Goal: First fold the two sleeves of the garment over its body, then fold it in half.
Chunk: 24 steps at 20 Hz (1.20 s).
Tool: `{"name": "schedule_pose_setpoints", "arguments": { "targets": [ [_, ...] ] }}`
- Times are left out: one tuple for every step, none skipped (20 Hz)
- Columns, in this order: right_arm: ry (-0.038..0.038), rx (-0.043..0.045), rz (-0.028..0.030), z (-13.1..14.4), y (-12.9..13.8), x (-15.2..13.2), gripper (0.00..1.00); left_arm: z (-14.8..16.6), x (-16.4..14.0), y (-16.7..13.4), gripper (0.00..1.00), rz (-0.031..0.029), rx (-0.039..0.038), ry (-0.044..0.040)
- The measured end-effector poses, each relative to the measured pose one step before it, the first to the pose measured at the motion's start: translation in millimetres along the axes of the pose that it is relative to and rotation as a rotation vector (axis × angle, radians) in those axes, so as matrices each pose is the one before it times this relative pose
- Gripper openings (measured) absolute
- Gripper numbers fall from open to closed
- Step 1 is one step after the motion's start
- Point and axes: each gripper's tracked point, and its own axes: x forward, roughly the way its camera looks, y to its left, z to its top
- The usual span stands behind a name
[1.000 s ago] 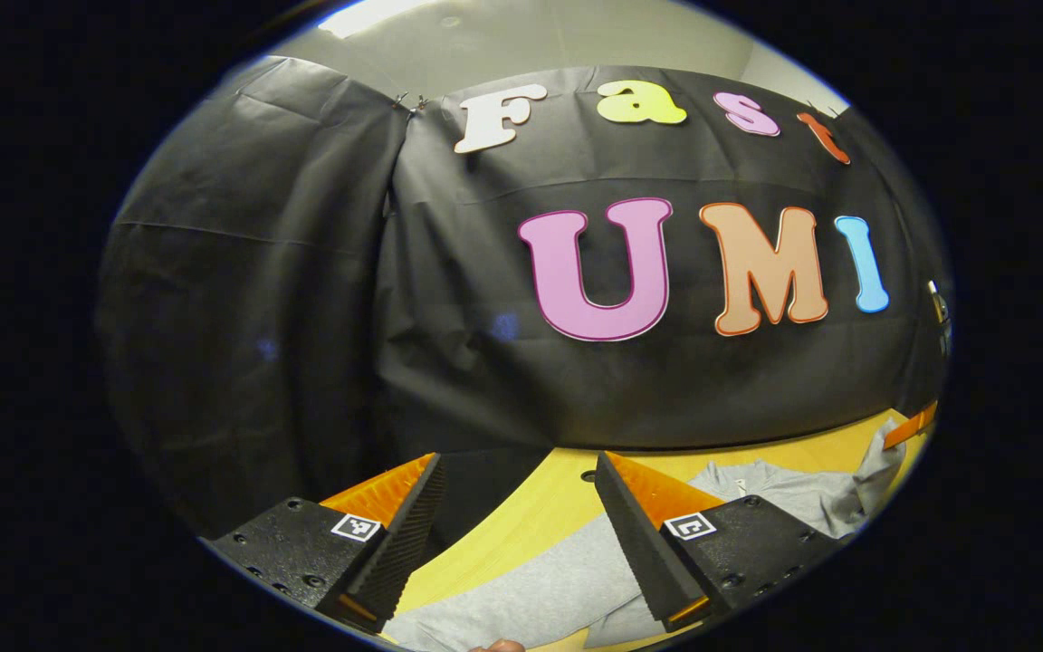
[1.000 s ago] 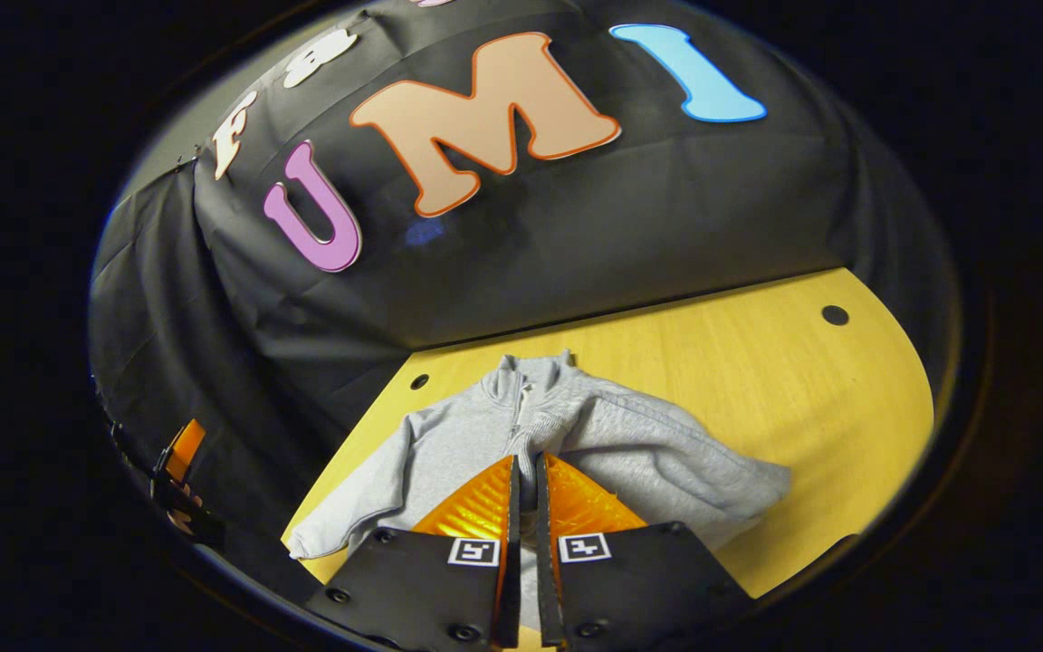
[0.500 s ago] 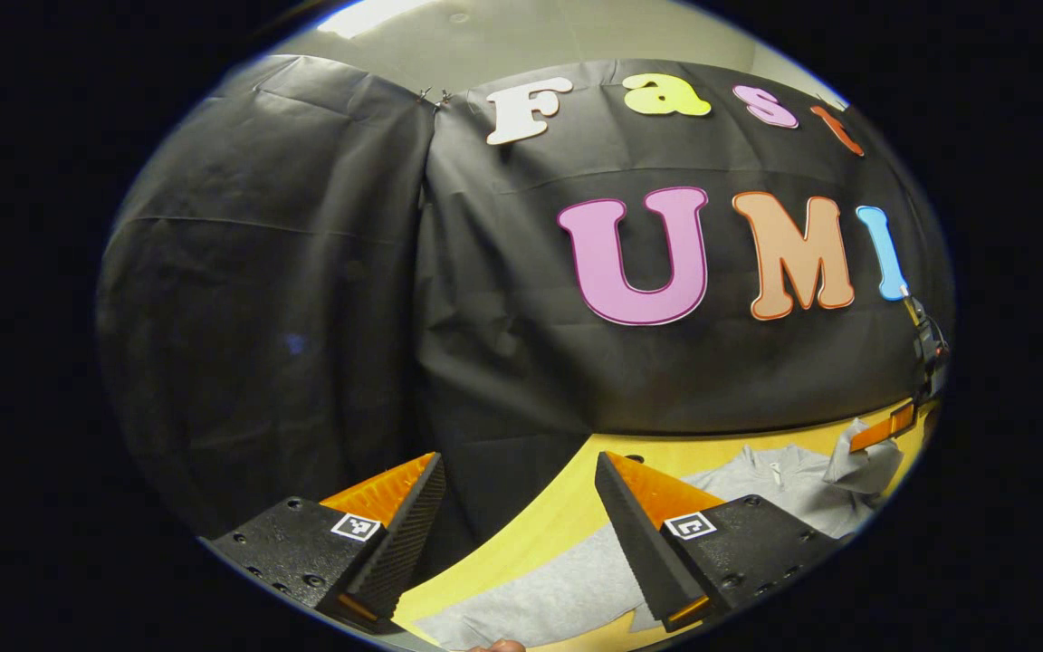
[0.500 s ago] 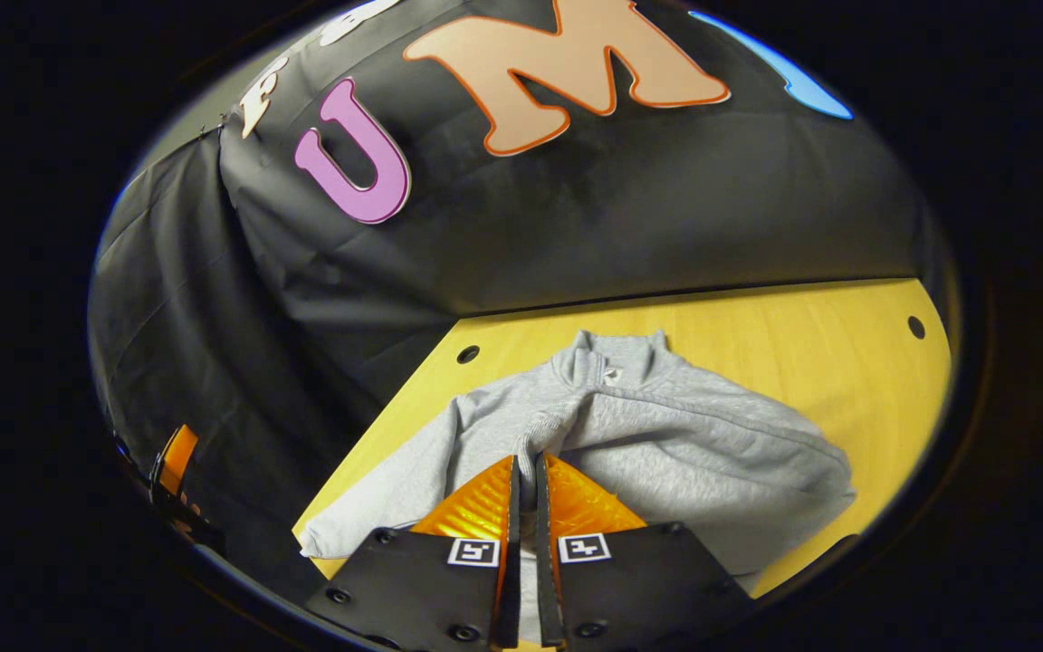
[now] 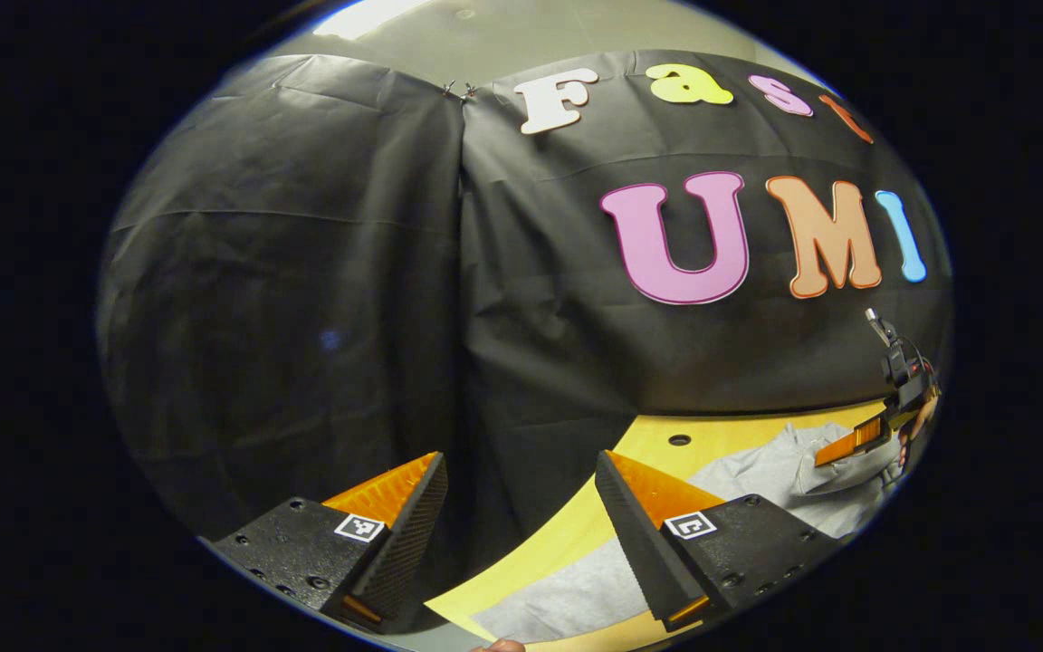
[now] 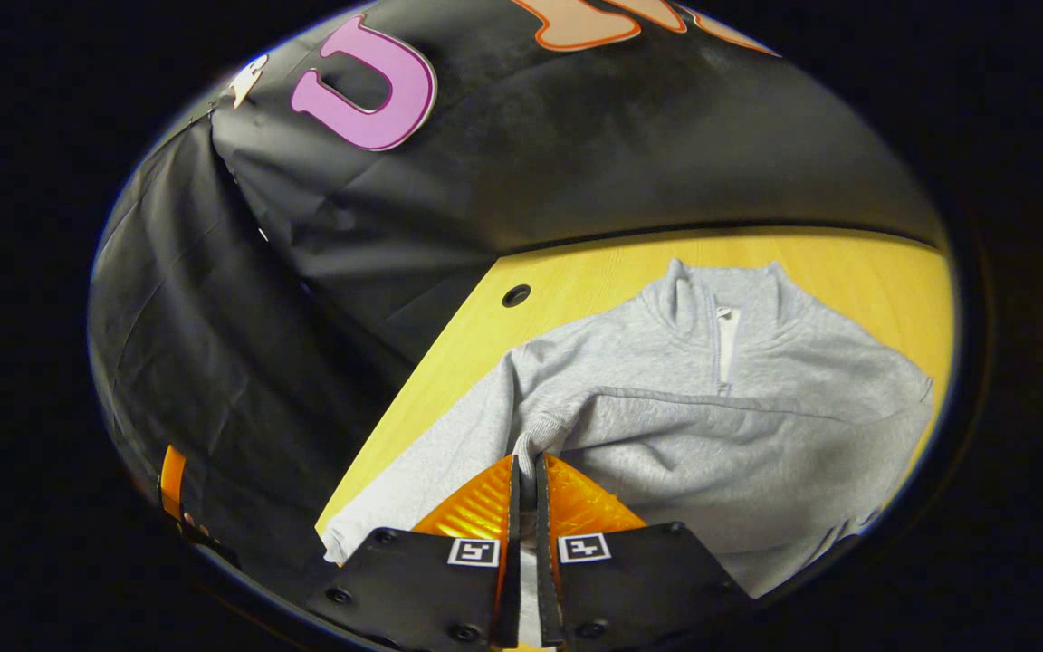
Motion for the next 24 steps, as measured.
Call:
{"name": "schedule_pose_setpoints", "arguments": {
  "targets": [
    [0.01567, 0.01088, -0.00724, -2.6, 0.83, 8.21, 0.1, -1.83, -1.06, 6.18, 0.96, 0.01363, -0.00209, 0.00454],
    [0.01146, 0.00525, -0.01108, -2.83, -1.3, 6.84, 0.09, -3.84, -0.22, 6.36, 0.98, 0.01241, -0.00249, 0.00996],
    [0.00746, 0.00517, -0.0144, -0.63, -2.21, 6.52, 0.1, -5.48, 0.05, 5.22, 0.95, 0.01091, -0.00166, 0.01237],
    [0.00739, 0.01278, -0.01342, -1.4, 2.22, 2.69, 0.1, -4.03, -0.2, 5.04, 0.95, 0.00925, -0.00104, 0.0108],
    [0.00912, 0.02145, 0.00379, -1.46, 3.08, 4.86, 0.1, -4.44, -0.64, 3.99, 0.96, 0.00616, -0.00002, 0.00801],
    [0.01389, 0.02896, 0.03058, -2.03, 7.5, -1.39, 0.11, -2.34, 0.68, 2.44, 0.96, 0.00344, 0.00071, 0.00664],
    [0.01309, 0.02555, 0.03403, -4.29, 11.7, 4.73, 0.16, -3.55, 0.76, 1.85, 0.96, 0.00152, 0.00174, 0.00655],
    [0.00893, 0.00928, 0.03905, -4.99, 13.93, 2.37, 0.12, -2.98, 1.16, 1.45, 0.96, -0.00094, 0.00107, 0.00672],
    [-0.00891, -0.01298, 0.02069, 0.41, 8.42, 1.91, 0.41, -3.76, 0.71, -0.5, 0.96, -0.00445, 0.00028, 0.00623],
    [-0.01761, -0.02614, 0.00482, 0.2, 4.22, -3.9, 0.34, -2.31, 4.08, -2.02, 0.99, -0.00581, -0.00064, 0.00506],
    [-0.01891, -0.02398, 0.01058, 4.03, 5.25, -0.88, 0.5, -1.95, 3.08, -0.74, 0.96, -0.00456, -0.00034, 0.00343],
    [-0.01589, -0.0242, 0.00154, -1.59, 2.31, -2.3, 0.66, -4.92, 3.01, -0.87, 0.99, -0.00616, -0.00009, 0.00867],
    [-0.01988, -0.02057, -0.00212, 5.93, 1.92, -6.54, 0.81, -8.42, 2.03, -1.14, 0.98, -0.00682, 0.00002, 0.01174],
    [-0.02091, -0.02481, -0.00963, 1.56, 1.9, -3.83, 0.97, -7.74, 1.61, -1.03, 0.96, -0.00423, 0.0012, 0.01382],
    [-0.02208, -0.0236, -0.00983, 4.51, 0.37, -7.08, 0.96, -10.57, 2.63, -1.33, 0.96, -0.00628, 0.00173, 0.01753],
    [-0.02407, -0.02518, -0.00637, 4.27, 0.07, -5.8, 0.96, -10.09, 1.25, -0.9, 0.96, -0.00598, 0.00116, 0.02033],
    [-0.02708, -0.02272, -0.00657, 6.45, -0.04, -7.31, 0.96, -11.68, 2.26, -1.76, 0.96, -0.01538, -0.00325, 0.01901],
    [-0.0224, -0.02077, -0.00541, 5.35, 1.29, -6.72, 0.96, -12.69, 0.43, -4.15, 0.96, -0.02451, -0.01345, 0.02902],
    [-0.02224, -0.02317, -0.00625, 6.1, -0.52, -8.66, 0.95, -14.79, 1.32, -5.86, 0.99, -0.02809, -0.0192, 0.03888],
    [-0.01946, -0.02936, -0.0104, 5.43, -2.44, -8.71, 0.95, -13.89, 1.2, -3.61, 0.96, -0.02207, -0.01857, 0.03954],
    [-0.01745, -0.02815, -0.0102, 4.04, -4.27, -8.89, 0.96, -14.57, 2.22, -0.44, 0.96, -0.01812, -0.01581, 0.03785],
    [-0.01579, -0.02555, -0.01272, 2.38, -4.52, -8.88, 0.95, -15.14, 2.78, -1.85, 0.97, -0.01106, -0.01104, 0.03498],
    [-0.01446, -0.01831, -0.01333, 3.35, -4.92, -7.38, 0.95, -16.39, 3.39, -0.87, 0.98, -0.00356, -0.0041, 0.04152],
    [-0.01, -0.01409, -0.01043, 1.11, -3.53, -5.61, 0.95, -14.27, 2.98, 0.04, 0.97, -0.00227, -0.00434, 0.03843]
  ]
}}
